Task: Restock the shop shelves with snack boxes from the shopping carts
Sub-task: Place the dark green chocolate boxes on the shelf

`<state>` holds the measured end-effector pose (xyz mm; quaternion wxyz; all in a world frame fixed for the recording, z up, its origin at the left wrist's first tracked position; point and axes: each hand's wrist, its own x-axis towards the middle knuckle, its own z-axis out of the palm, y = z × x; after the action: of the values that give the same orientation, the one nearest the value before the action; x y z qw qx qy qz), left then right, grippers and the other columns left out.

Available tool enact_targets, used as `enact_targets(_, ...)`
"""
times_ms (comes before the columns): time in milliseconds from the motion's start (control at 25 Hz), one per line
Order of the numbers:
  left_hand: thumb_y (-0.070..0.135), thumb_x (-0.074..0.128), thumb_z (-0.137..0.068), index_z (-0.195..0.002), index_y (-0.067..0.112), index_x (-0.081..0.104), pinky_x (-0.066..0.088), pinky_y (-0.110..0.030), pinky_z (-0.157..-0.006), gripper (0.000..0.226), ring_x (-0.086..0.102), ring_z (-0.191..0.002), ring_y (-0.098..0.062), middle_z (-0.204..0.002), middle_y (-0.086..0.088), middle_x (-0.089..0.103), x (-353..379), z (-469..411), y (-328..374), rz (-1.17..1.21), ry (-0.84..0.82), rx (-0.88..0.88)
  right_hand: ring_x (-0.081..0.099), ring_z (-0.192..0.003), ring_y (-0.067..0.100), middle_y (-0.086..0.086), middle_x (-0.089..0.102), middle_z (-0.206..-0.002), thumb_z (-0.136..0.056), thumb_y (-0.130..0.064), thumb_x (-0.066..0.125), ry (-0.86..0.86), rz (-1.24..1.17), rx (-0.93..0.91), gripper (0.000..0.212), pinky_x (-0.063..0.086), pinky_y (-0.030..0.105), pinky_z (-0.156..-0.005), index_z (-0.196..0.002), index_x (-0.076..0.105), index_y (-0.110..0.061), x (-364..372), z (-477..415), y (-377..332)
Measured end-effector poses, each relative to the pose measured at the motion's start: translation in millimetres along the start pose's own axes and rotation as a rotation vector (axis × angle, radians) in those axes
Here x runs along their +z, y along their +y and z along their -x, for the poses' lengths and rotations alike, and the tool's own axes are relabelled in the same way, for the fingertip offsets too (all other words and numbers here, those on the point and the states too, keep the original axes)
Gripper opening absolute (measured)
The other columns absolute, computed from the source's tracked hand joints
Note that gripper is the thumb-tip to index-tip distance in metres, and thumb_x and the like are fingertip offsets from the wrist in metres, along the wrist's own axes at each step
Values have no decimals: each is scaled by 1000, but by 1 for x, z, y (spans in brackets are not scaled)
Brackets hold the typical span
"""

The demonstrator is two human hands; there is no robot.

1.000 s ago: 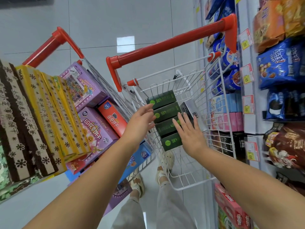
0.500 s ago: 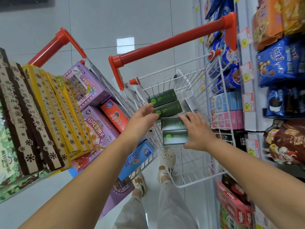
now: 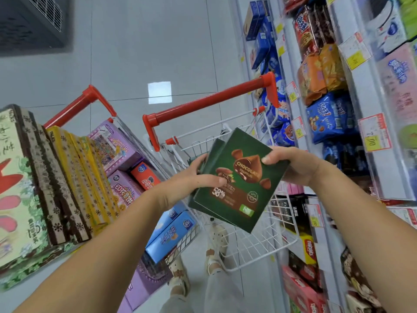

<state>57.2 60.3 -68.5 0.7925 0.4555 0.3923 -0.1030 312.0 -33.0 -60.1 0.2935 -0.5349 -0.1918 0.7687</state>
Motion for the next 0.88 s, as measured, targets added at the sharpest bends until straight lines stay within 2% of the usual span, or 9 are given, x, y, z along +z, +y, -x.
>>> enact_targets(120, 44, 75, -56, -121, 13, 58, 57, -32, -77, 74, 73, -86, -24, -102, -9, 76, -8, 13, -5, 181, 102, 54, 63, -112, 30, 11, 66, -124, -86, -69, 44, 106, -125, 40, 69, 51, 49, -93, -131, 57, -18, -3, -35, 15)
enact_targets(200, 38, 72, -59, -102, 11, 67, 57, -25, -66, 51, 72, -74, -20, -90, -7, 77, -13, 24, -7, 343, 214, 77, 56, -118, 25, 9, 55, -137, -98, -56, 39, 354, 226, 76, 53, 48, 43, -96, -136, 51, -21, -7, -67, 43)
enact_targets(280, 36, 69, -64, -94, 14, 73, 58, -29, -71, 37, 73, -76, -20, -93, -8, 77, -18, 32, -11, 481, 292, 112, 47, -126, 23, 5, 43, -147, -101, -34, 46, 528, 758, 90, 41, 40, 37, -102, -140, 46, -22, -9, -93, 78)
enact_targets(360, 42, 71, -59, -93, 18, 77, 53, -40, -90, 42, 71, -86, -24, -102, -9, 75, -20, 37, -12, 530, 379, 130, 33, -138, 26, 3, 31, -154, -97, -18, 52, 455, 1003, 58, 53, 32, 40, -110, -147, 37, -23, -2, -112, 105)
enact_targets(400, 43, 71, -57, -91, 20, 78, 50, -43, -92, 41, 70, -87, -25, -102, -9, 75, -22, 37, -14, 543, 414, 137, 28, -140, 27, 2, 27, -156, -95, -14, 55, 415, 1067, 41, 59, 30, 41, -112, -149, 32, -22, 2, -118, 113)
enact_targets(480, 40, 75, -57, -87, 22, 79, 55, -40, -83, 35, 72, -83, -22, -98, -6, 76, -23, 39, -16, 565, 437, 165, 27, -140, 28, 2, 25, -155, -91, -9, 59, 383, 1197, 36, 70, 32, 40, -110, -151, 25, -22, 7, -130, 121)
enact_targets(600, 44, 91, -39, -95, 20, 78, 60, -31, -71, 62, 73, -86, -21, -100, -8, 76, -23, 39, -21, 551, 378, 188, 42, -126, 28, 5, 40, -142, -85, -5, 63, 474, 1299, 12, 78, 44, 40, -95, -149, 23, -26, 8, -148, 133)
enact_targets(760, 45, 90, -44, -100, 17, 76, 59, -28, -73, 64, 73, -86, -22, -101, -10, 76, -25, 37, -29, 492, 351, 171, 46, -119, 28, 10, 44, -132, -85, -4, 59, 609, 1427, 26, 65, 46, 39, -92, -142, 30, -19, 14, -167, 136)
enact_targets(880, 38, 75, -59, -110, 13, 67, 59, -28, -72, 57, 72, -84, -21, -99, -9, 76, -27, 34, -33, 465, 392, 164, 45, -119, 27, 9, 44, -130, -83, -6, 63, 635, 1523, 1, 54, 45, 37, -94, -131, 42, -16, 19, -172, 138)
